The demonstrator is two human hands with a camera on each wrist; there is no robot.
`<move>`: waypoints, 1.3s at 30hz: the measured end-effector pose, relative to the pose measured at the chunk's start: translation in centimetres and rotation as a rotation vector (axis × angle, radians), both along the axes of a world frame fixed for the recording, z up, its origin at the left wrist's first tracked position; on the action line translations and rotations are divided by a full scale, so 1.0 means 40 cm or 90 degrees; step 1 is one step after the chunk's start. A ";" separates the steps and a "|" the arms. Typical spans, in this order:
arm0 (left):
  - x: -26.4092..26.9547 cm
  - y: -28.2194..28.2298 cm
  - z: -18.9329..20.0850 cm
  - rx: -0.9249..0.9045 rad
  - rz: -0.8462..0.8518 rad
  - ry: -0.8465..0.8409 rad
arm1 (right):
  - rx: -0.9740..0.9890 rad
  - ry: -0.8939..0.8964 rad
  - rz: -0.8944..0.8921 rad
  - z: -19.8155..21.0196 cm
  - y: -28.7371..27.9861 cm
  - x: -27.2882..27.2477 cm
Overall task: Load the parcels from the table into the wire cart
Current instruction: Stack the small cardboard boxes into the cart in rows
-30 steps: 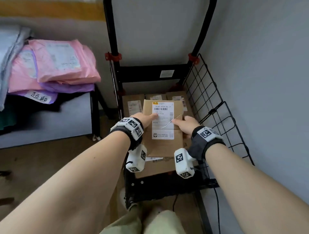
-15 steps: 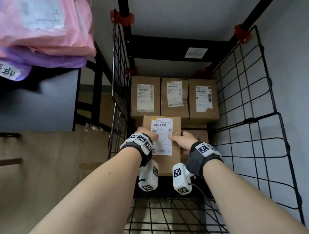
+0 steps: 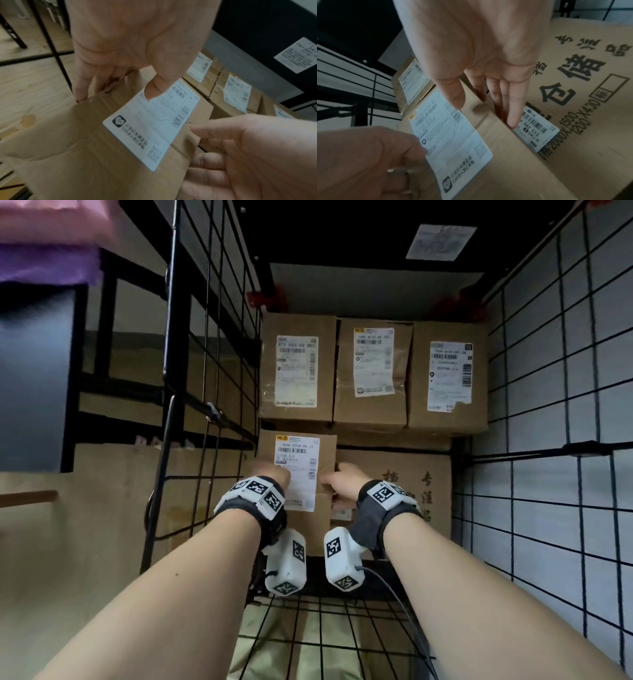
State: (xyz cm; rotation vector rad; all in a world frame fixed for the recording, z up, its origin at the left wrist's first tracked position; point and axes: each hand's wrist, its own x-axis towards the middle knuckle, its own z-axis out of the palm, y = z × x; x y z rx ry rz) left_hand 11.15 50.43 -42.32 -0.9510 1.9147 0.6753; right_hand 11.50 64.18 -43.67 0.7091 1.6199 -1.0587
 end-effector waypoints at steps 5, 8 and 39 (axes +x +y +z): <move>0.002 -0.009 -0.016 0.012 0.015 0.023 | -0.020 -0.017 -0.016 -0.008 0.009 -0.023; 0.002 -0.012 -0.017 -0.006 0.031 0.059 | -0.025 -0.012 -0.043 -0.010 0.015 -0.033; -0.054 0.022 0.164 -0.047 -0.127 0.174 | 0.136 0.196 0.171 0.216 0.055 -0.113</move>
